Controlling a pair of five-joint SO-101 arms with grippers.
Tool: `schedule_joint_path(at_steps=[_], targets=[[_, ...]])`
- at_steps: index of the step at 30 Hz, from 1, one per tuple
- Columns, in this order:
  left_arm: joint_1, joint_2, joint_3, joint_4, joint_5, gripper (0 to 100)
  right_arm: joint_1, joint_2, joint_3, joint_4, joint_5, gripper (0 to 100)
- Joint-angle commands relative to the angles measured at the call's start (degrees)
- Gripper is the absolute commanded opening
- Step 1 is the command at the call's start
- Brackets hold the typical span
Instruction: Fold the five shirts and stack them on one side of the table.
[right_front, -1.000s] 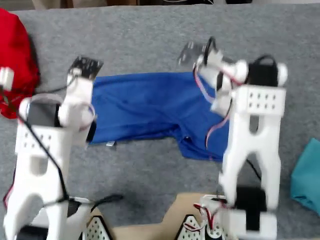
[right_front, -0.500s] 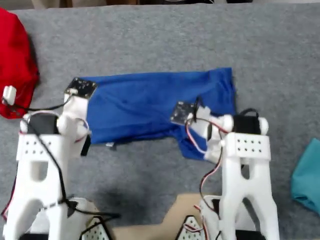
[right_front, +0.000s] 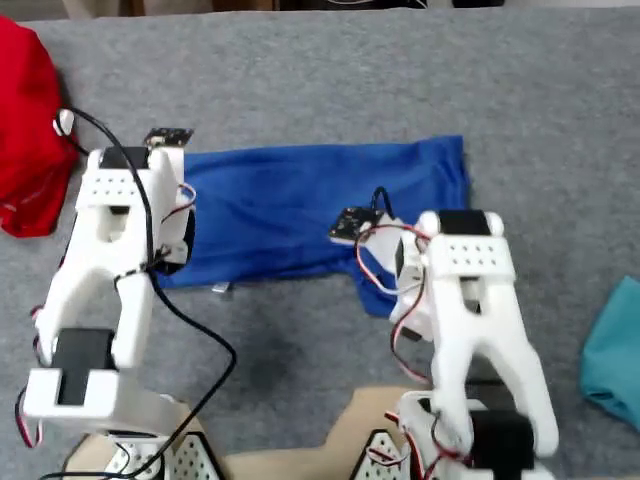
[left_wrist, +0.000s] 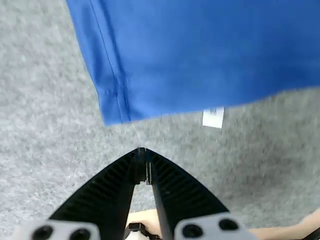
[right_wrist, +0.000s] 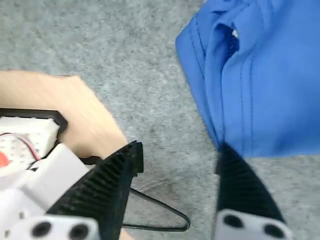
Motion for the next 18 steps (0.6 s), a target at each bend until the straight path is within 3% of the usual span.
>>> schedule_joint_path(at_steps=[1, 9, 18], targets=[[2.55, 1.54, -4.75, -0.44, 1.32, 2, -1.45, 4.26, -6.02, 1.41, -1.05, 29.8], [3.78, 2.59, 0.26, -5.63, 1.05, 2, -1.63, 14.37, -11.38, -1.58, -1.32, 26.7], [3.52, 2.77, 0.97, -6.77, -0.97, 2, -6.9, 18.07, -10.95, -3.87, -2.37, 26.7]])
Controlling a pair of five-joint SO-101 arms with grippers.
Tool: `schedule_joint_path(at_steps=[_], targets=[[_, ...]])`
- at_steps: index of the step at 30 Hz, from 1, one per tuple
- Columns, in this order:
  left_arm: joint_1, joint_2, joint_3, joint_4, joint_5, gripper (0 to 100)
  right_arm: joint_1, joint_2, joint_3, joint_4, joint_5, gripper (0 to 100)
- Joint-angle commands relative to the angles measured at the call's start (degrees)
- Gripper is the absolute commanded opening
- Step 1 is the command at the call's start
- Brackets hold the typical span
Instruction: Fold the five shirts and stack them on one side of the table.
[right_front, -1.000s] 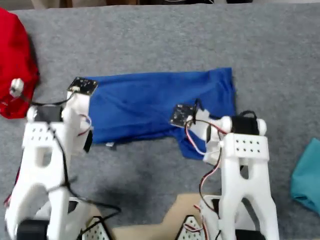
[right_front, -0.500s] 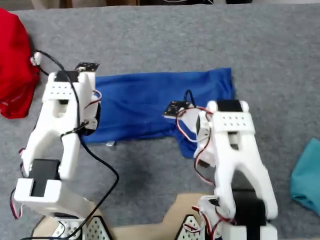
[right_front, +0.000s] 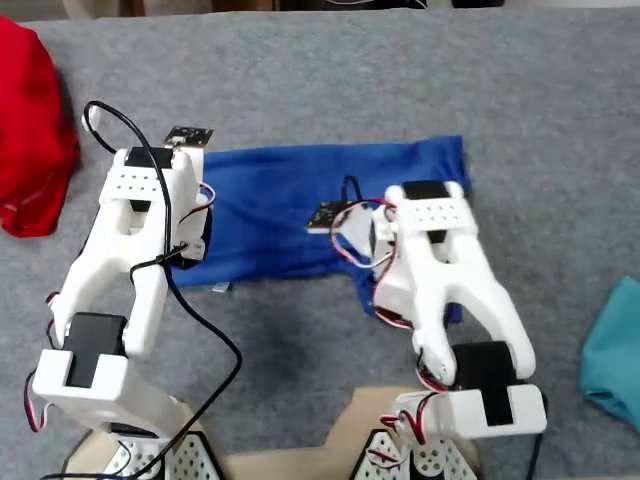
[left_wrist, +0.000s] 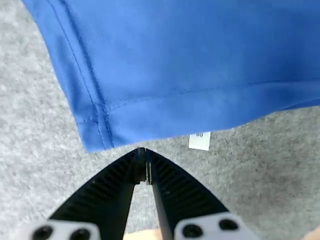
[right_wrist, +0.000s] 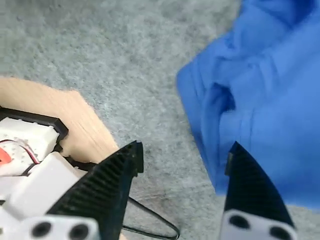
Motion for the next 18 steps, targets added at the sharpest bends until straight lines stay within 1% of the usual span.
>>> schedule_joint_path(at_steps=[1, 8, 14, 18], targets=[[0.18, -0.31, 0.44, -1.14, -2.64, 2, -0.84, 0.75, -1.45, -2.64, -1.05, 26.7], [0.18, -0.31, 0.88, -1.23, -3.43, 2, -0.75, 9.19, 3.56, -11.96, -1.05, 26.7], [0.09, -0.31, 1.32, -2.37, -3.43, 2, -0.66, 15.6, 4.09, -13.89, -1.05, 26.7], [0.09, -0.31, 1.49, -2.37, -3.52, 2, 0.4, 16.04, 4.18, -14.07, -1.41, 26.7]])
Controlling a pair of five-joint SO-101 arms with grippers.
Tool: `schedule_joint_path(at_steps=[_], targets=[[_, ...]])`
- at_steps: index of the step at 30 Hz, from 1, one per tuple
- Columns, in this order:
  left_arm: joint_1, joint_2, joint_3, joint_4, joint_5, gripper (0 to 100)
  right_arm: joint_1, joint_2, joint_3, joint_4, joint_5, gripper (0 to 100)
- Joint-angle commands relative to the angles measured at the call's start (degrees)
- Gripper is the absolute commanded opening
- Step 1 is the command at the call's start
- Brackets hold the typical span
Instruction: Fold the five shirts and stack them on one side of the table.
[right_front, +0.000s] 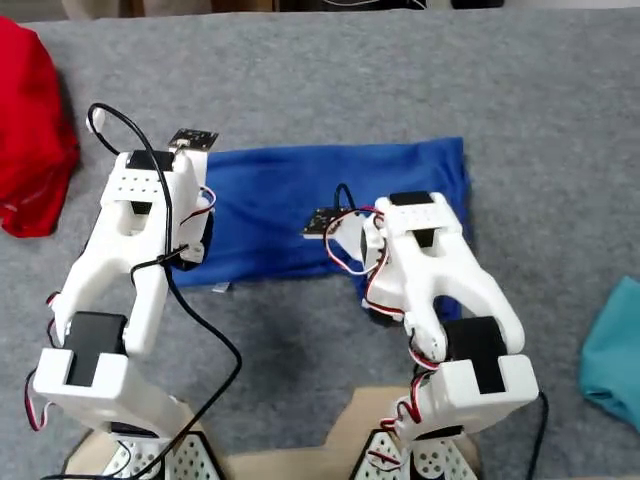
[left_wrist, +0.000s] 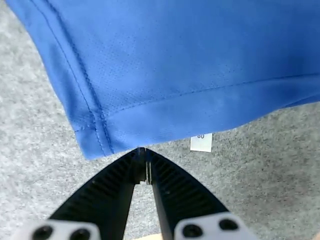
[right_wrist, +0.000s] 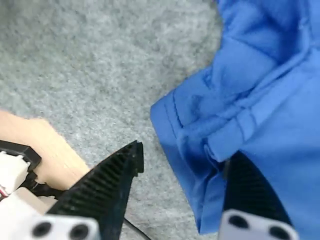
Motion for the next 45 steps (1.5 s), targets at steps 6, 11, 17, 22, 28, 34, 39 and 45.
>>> schedule_joint_path(at_steps=[6, 11, 17, 22, 28, 34, 39, 45], targets=[[-2.64, -0.4, -0.62, -0.53, -3.25, 2, 7.16, 5.05, 1.54, -2.11, -0.7, 26.7], [-3.25, -0.4, -0.53, -0.53, -3.34, 2, 7.78, 5.05, 1.54, -2.2, -0.79, 22.9], [-5.71, -0.4, 0.18, -0.53, -8.09, 2, 8.04, 5.14, 1.63, -2.55, -0.79, 6.5], [-6.68, -0.4, 0.97, -2.02, -9.58, 2, 8.04, 4.88, 1.63, -3.16, -0.79, 2.4], [-6.68, -0.4, 1.32, -2.2, -9.67, 2, 8.13, 4.79, -0.13, -2.99, -0.88, 2.3], [-6.68, -0.4, 1.32, -2.2, -9.76, 2, 7.87, 4.79, -3.56, 1.49, -0.79, 2.5], [-6.68, -0.4, 1.05, -2.2, -9.49, 2, 7.69, 4.79, -1.89, 2.46, -0.44, 14.0], [-6.59, -0.4, 1.05, -2.2, -9.49, 2, 0.57, 5.14, 3.56, 0.18, -0.53, 23.7]])
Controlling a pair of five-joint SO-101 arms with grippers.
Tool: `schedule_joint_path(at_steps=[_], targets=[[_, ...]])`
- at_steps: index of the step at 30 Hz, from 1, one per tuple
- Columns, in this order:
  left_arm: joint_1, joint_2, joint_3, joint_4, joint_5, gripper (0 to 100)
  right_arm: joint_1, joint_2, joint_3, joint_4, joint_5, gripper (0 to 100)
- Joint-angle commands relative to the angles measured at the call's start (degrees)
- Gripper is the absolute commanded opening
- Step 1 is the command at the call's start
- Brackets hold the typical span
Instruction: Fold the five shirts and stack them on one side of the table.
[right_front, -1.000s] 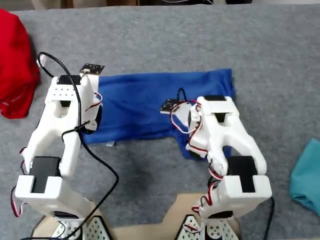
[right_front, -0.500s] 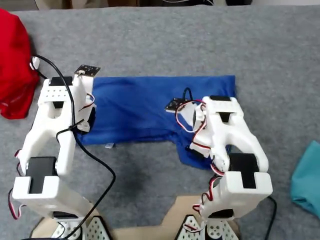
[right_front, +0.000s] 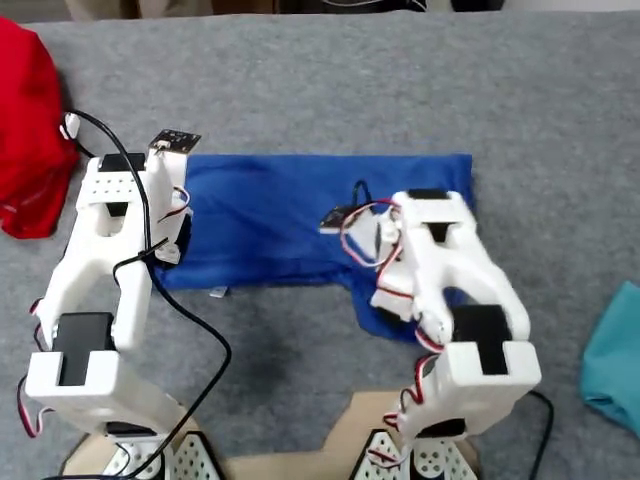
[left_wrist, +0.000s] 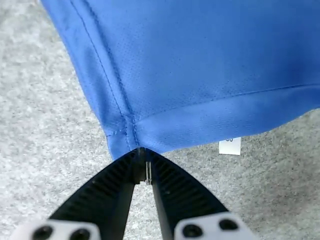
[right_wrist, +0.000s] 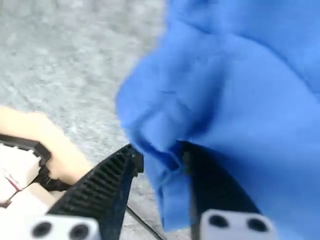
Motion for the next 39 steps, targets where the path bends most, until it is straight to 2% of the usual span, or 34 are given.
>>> schedule_joint_path(at_steps=[1, 7, 14, 23, 29, 32, 39], targets=[[-0.44, -0.4, -0.35, -0.53, -0.09, 2, -3.38, 1.36, 5.23, -2.73, -0.26, 24.0], [-0.44, -0.48, -0.35, -0.53, -0.09, 2, -3.91, 1.45, 5.14, -2.9, -0.18, 20.7], [-0.53, -0.48, -0.35, -0.53, -0.09, 2, -4.09, 3.12, 5.41, -3.96, -3.43, 0.6], [-0.53, -0.48, -0.35, -0.53, -0.18, 2, -3.74, 3.12, 0.92, -3.34, -7.65, 0.5], [-0.53, -0.48, -0.35, -0.53, -0.18, 2, -3.38, 3.12, -15.34, 8.35, -7.65, 0.5], [-0.53, -0.4, -0.35, -0.53, -0.18, 2, -0.92, 3.47, -24.84, 13.8, -7.47, 0.5], [-0.26, -0.4, -0.18, -0.53, -0.18, 2, 2.77, 4.09, -39.52, 21.01, -4.22, 0.5]])
